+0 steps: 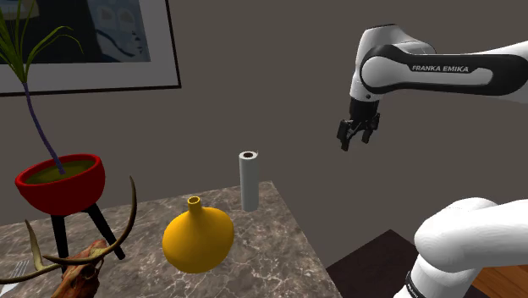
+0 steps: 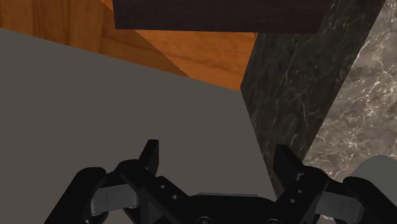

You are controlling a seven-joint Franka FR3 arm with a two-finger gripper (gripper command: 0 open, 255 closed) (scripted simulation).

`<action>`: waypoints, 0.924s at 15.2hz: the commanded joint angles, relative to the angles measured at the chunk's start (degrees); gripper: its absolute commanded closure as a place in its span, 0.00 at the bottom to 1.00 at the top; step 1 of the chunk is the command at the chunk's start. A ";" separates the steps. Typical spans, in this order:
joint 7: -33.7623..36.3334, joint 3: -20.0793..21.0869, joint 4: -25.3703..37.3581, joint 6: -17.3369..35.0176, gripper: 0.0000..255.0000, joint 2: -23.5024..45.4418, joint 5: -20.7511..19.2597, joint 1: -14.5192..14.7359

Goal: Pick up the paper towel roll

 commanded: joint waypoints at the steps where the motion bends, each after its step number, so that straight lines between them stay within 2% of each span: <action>1: 0.00 0.00 0.00 0.00 0.00 0.00 0.00 0.00; 8: 11.45 8.49 7.04 1.82 0.00 10.03 4.92 1.11; 14: 21.24 15.28 15.90 2.86 0.00 20.60 6.59 0.98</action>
